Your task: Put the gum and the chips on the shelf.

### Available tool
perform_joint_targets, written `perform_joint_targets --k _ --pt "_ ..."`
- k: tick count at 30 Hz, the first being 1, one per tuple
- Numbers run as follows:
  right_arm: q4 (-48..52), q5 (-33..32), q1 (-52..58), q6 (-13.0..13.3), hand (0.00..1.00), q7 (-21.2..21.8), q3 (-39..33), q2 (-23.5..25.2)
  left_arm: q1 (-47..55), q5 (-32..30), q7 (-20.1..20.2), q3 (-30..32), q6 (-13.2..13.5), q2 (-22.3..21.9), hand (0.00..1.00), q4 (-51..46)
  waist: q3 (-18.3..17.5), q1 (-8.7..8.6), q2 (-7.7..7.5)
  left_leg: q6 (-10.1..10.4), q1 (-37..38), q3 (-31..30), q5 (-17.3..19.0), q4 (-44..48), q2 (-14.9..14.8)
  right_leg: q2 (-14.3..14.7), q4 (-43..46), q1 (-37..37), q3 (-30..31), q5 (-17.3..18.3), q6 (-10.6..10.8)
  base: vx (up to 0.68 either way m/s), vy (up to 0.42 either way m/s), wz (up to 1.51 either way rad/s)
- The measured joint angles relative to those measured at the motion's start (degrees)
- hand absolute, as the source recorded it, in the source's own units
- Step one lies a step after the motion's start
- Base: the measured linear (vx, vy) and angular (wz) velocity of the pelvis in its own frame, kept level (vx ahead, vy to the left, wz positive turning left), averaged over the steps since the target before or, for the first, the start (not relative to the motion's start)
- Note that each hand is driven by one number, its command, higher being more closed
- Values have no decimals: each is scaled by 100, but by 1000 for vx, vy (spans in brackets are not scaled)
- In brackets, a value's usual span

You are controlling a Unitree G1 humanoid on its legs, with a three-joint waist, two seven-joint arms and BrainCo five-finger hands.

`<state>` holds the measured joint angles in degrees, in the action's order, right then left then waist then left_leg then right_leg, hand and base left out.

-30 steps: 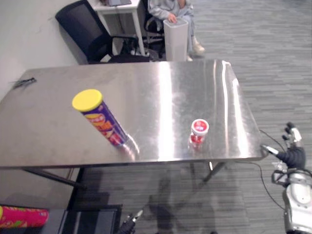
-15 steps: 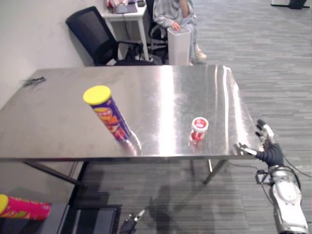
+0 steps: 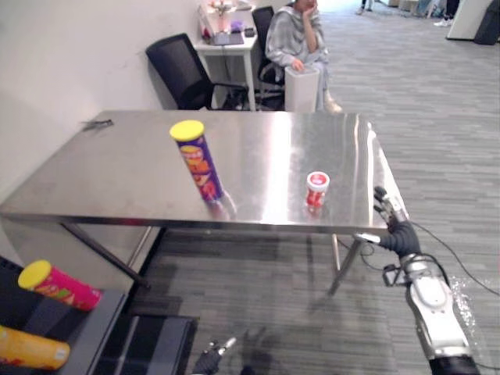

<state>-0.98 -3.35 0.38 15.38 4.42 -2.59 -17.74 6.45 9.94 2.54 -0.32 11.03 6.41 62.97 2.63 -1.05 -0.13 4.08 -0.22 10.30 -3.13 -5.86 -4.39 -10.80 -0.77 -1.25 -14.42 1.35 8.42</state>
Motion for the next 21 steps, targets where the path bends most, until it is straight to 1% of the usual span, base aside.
perform_joint_targets --k 1,2,7,10,12,13,15,17,21 --pt "-7 0 -19 0 0 -28 21 0 5 0 0 2 0 0 0 -1 0 -1 0 0 -20 -7 0 0 -2 4 -3 8 7 0 0 -98 6 12" --pt "-19 0 -48 0 0 -38 45 0 6 0 -1 5 -1 0 0 -4 -25 -1 39 0 -61 -16 0 0 -16 5 -12 31 24 0 0 -56 6 8" --pt "-321 2 -248 -33 0 -166 79 104 7 0 -11 20 -3 4 0 -18 -33 14 29 0 -146 -22 0 1 5 -6 -12 96 85 -6 3 12 7 2" --pt "-471 -1 -340 -51 0 -275 70 119 6 0 -41 24 -6 3 0 -27 -45 25 28 8 -133 -52 -48 17 23 -6 -17 57 91 -92 28 104 2 4" --pt "-507 -13 -416 -51 0 -303 60 197 4 -1 -55 31 -9 6 0 -28 -46 21 30 -64 -122 -73 -93 38 51 2 -19 42 88 -102 29 144 -6 4" --pt "-600 -93 -475 -52 0 -331 56 258 4 -2 -61 42 -31 9 0 -28 -43 9 25 -64 -98 -108 -92 39 63 5 -53 -16 73 -102 30 130 -9 9" --pt "-690 -138 -541 -97 0 -410 27 333 3 -4 -112 57 -39 6 0 -31 -43 25 22 -62 -55 -144 -91 39 70 8 -113 -105 52 -102 30 103 -17 8" --pt "-691 -166 -592 -99 0 -434 14 348 -2 -3 -132 61 -40 4 0 -60 -43 82 24 -59 -44 -147 -89 39 59 23 -116 -117 49 -101 30 56 -20 2" --pt "-793 -166 -651 -100 0 -471 -132 466 9 -4 -171 62 -45 3 0 -140 -42 124 22 -43 -4 -152 -77 39 49 33 -115 -154 46 -99 30 -12 -2 0"
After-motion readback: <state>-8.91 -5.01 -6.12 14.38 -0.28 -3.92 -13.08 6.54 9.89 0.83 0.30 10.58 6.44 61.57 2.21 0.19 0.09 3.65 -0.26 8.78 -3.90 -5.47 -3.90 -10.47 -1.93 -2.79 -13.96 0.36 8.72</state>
